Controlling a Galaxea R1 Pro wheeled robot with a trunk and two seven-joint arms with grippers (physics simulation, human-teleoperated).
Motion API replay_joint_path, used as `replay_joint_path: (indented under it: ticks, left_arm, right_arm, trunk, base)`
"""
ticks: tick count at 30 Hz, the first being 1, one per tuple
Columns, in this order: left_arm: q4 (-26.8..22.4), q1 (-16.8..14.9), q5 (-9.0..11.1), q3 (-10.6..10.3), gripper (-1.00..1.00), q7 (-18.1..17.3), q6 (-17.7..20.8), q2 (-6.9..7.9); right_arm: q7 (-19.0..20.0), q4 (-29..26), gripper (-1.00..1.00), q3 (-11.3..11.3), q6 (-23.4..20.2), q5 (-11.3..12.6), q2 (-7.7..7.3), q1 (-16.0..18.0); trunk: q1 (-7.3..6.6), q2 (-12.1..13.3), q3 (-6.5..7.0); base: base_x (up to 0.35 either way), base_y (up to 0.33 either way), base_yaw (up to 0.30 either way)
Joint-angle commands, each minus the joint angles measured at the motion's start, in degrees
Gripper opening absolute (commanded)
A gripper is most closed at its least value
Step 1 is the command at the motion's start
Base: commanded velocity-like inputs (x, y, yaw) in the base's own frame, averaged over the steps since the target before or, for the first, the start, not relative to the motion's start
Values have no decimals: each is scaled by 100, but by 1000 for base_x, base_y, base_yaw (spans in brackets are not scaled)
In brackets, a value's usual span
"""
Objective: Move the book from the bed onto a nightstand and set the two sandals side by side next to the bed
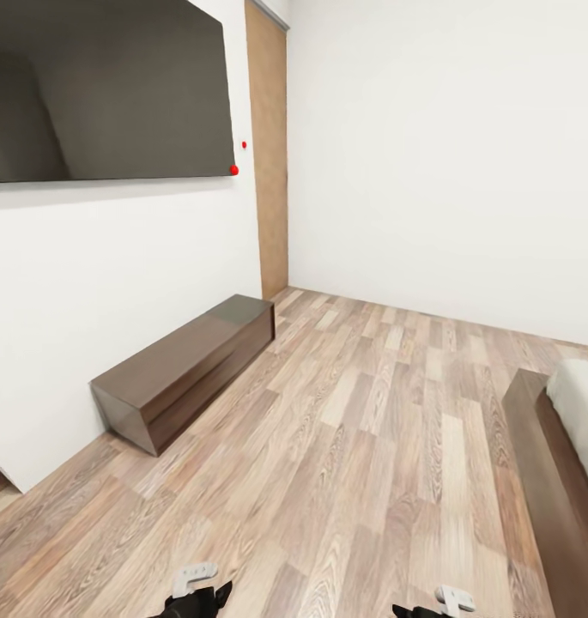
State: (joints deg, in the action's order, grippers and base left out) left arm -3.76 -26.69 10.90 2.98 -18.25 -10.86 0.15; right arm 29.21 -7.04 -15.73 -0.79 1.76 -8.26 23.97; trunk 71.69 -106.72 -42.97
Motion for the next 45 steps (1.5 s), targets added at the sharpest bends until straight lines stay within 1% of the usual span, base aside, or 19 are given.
replay_joint_path:
  ticks: [1,45]
  left_arm:
    - [7,-3,26,27,100,-38,-4,0]
    - [7,-3,26,27,100,-38,-4,3]
  right_arm:
    - [23,6,100,-18,-8,18,0,4]
    - [23,7,100,-19,-8,18,0,6]
  trunk:
    - [0,-2,-5]
    - [0,-2,-5]
  base:
    - [41,0,-234]
    - [2,0,-238]
